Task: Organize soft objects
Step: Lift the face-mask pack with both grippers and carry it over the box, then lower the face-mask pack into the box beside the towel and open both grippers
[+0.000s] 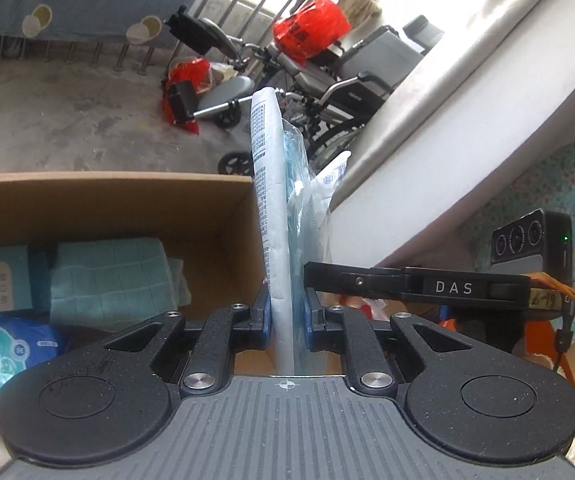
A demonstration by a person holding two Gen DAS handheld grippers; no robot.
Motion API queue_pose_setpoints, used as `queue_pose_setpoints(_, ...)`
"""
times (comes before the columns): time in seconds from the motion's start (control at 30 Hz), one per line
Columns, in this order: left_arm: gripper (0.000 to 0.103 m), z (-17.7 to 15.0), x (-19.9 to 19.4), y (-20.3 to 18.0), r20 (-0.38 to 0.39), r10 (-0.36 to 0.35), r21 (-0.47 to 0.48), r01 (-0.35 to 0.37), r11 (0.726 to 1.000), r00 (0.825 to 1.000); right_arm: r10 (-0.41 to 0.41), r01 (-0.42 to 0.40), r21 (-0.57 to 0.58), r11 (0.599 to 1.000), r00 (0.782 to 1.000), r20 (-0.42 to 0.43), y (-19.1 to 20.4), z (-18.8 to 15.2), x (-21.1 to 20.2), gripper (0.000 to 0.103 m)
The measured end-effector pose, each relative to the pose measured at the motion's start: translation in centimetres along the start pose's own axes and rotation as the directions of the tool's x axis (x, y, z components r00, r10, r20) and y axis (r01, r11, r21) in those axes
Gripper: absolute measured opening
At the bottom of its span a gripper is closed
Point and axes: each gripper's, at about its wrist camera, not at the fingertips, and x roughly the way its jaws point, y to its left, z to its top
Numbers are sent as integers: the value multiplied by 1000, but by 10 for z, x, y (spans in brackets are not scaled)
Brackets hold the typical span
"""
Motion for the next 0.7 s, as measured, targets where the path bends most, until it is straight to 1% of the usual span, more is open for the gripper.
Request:
queue_pose_setpoints(0.1, 13, 3, 42, 12, -61, -15, -46, 13, 999, 998, -103, 101, -73, 992, 994, -27, -8, 6, 16, 23)
queue_pose_setpoints(0.2, 14, 0, 74, 25, -112, 10, -71, -18, 997, 994, -193, 185, -162, 969, 980, -37, -9, 11, 34, 23)
queue_pose_setpoints(0.3, 17, -1, 102, 36, -168, 73, -83, -88, 993, 983, -248, 234, -236, 943, 968, -27, -2, 12, 44, 26)
queue_pose_setpoints(0.37, 20, -2, 120, 42, -225, 132, -76, -153, 985, 965, -272, 259, -267, 928, 962, -13, 1, 12, 46, 26)
queue_pose_setpoints(0.4, 26, -3, 126, 44, -250, 160, -70, -183, 981, 955, -270, 258, -271, 928, 963, -10, 1, 13, 47, 26)
queue_pose_setpoints(0.43, 36, -4, 131, 45, -268, 178, -62, -201, 978, 947, -267, 255, -268, 929, 964, -9, 1, 12, 44, 26)
queue_pose_setpoints(0.47, 40, -5, 135, 46, -287, 189, -55, -213, 976, 939, -263, 252, -264, 931, 965, -7, 1, 11, 42, 26)
queue_pose_setpoints(0.5, 49, -6, 136, 47, -297, 193, -54, -218, 974, 935, -261, 251, -261, 932, 965, -4, 1, 10, 39, 26)
queue_pose_setpoints(0.53, 56, -7, 136, 48, -300, 193, -55, -219, 974, 934, -260, 252, -257, 933, 966, 1, 0, 10, 35, 26)
queue_pose_setpoints(0.6, 63, -8, 130, 50, -291, 211, -59, -238, 969, 933, -261, 256, -254, 933, 965, 14, 1, 11, 25, 26)
queue_pose_setpoints(0.63, 69, -7, 126, 51, -285, 226, -63, -254, 965, 932, -261, 258, -253, 933, 965, 23, 1, 12, 21, 26)
queue_pose_setpoints(0.7, 75, -4, 114, 53, -262, 236, -76, -264, 962, 936, -262, 264, -253, 931, 964, 42, 6, 12, 9, 26)
